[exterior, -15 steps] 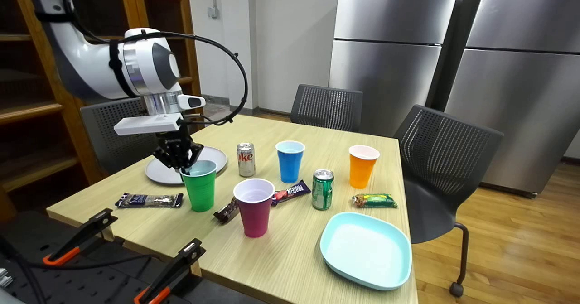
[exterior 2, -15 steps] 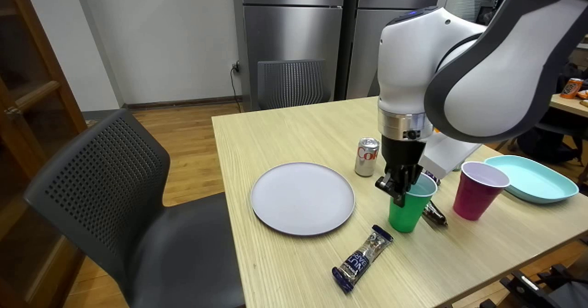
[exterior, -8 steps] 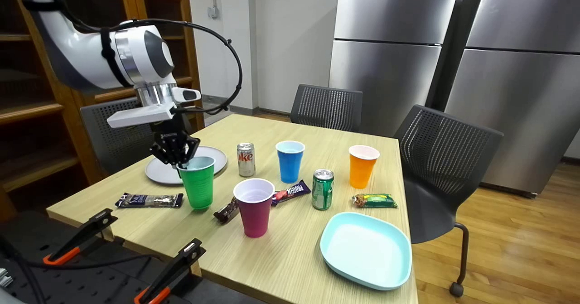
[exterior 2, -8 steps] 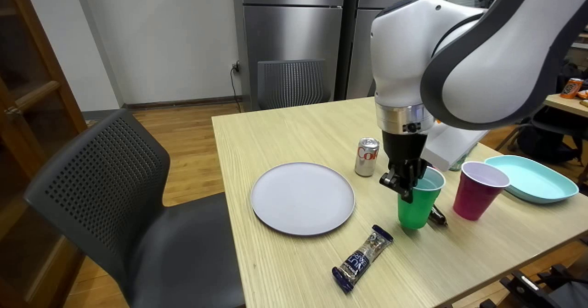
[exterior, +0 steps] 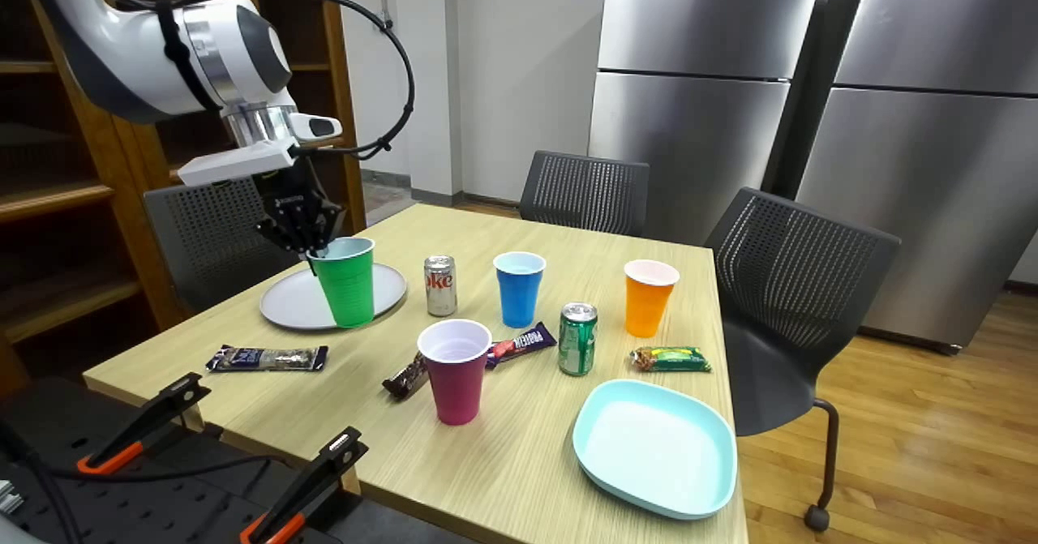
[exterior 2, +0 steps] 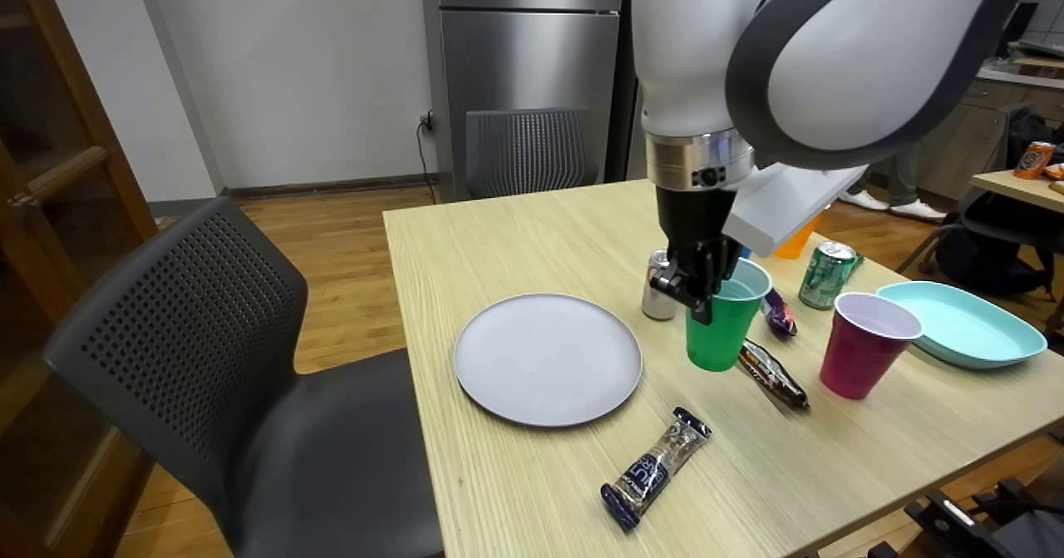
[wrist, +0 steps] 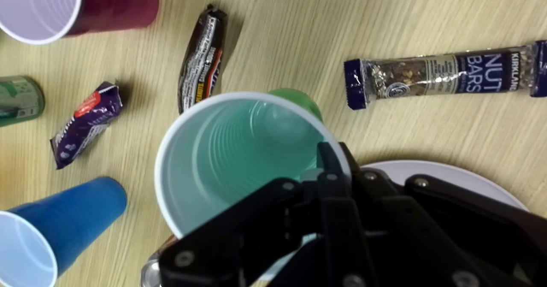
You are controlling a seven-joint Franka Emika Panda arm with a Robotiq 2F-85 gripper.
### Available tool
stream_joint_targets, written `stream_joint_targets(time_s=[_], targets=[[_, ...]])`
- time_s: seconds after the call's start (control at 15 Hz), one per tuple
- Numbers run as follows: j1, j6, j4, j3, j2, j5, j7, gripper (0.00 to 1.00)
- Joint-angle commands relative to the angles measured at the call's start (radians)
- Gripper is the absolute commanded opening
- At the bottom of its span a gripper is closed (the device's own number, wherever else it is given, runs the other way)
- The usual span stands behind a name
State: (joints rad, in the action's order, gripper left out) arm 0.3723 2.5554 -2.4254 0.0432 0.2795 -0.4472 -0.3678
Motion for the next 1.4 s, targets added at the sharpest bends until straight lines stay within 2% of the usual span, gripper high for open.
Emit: stream_joint_targets(time_s=[0.0,0.33,0.67,1.33], targets=[[-0.009,-0.049,0.073,-0.06,0.014,0.017,-0.022,0.0],[0.016,-0.076,0.17,-0.117,0.054,0.029,-0.036,0.0],[0.059,-0.112,0.303,-0.155,0.151,0.069,-0.069,0.0],[0.153,-0.098,0.491,-0.127,0.307,0.116,-0.138,0.0]])
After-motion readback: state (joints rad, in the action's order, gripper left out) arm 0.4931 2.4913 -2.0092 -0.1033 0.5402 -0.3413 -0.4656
